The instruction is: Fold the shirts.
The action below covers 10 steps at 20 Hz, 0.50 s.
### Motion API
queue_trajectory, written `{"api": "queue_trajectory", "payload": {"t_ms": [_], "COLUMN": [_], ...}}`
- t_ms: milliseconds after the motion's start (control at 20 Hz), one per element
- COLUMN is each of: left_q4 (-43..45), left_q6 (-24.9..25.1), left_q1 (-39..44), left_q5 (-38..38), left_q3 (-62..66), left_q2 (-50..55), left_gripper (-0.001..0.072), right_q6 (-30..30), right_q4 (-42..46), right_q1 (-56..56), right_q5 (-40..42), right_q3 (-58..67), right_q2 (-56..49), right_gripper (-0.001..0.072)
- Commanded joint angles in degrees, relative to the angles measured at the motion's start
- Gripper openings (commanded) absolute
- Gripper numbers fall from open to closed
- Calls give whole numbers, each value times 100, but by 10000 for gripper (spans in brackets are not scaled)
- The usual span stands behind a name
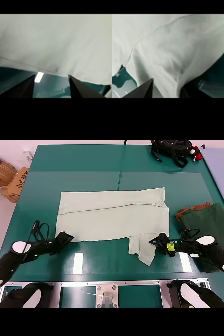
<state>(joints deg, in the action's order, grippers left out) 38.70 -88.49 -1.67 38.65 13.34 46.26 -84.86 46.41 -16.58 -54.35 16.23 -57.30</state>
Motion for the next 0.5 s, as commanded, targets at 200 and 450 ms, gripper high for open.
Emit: {"api": "queue_trajectory", "payload": {"t_ms": [200, 450], "left_q4": [-455, -481], "left_q6": [-57, 402], "left_q1": [9, 0], "left_q5": [-457, -826], "left_q3": [79, 706], "left_q2": [1062, 1558], "left_gripper": [485, 126], "right_q6": [4, 4], "right_q4": [245, 262], "right_q1": [7, 7], "right_q5": [59, -96], "right_q3": [11, 11], "right_q2": [-4, -2], "right_gripper": [432, 432]}}
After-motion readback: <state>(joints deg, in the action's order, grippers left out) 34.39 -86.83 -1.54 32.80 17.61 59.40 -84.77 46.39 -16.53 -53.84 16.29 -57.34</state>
